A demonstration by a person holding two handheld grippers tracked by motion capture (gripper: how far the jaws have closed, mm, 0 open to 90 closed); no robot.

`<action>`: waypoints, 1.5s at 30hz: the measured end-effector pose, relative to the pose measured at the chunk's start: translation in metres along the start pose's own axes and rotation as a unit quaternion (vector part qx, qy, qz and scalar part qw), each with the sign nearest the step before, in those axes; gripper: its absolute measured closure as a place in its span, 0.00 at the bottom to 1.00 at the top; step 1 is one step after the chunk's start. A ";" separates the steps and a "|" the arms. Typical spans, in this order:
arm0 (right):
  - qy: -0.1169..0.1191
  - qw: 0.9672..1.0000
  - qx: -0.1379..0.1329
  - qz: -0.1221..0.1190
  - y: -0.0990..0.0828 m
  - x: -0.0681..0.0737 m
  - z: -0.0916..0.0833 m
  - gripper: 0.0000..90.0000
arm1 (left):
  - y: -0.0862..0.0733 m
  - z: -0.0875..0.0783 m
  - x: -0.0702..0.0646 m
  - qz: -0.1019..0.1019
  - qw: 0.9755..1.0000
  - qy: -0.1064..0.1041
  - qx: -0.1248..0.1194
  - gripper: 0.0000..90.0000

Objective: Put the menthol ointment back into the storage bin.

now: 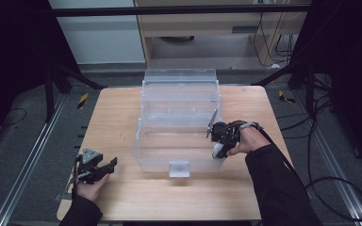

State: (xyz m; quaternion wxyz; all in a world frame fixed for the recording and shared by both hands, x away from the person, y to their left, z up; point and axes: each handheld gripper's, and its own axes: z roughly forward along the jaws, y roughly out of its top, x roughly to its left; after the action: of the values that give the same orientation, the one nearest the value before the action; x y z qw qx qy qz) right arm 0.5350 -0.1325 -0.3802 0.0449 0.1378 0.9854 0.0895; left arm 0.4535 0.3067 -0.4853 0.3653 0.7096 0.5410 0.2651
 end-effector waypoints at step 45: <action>-0.096 0.969 -0.183 0.136 -0.049 0.016 -0.043 0.21 | 0.000 0.000 -0.001 0.001 1.000 0.001 -0.001 0.41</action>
State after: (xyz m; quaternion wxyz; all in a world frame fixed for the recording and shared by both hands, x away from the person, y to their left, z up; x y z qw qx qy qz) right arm 0.5017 -0.1817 -0.3482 0.1513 0.2683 0.9153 0.2595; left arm 0.4530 0.3063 -0.4851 0.3651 0.7092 0.5408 0.2670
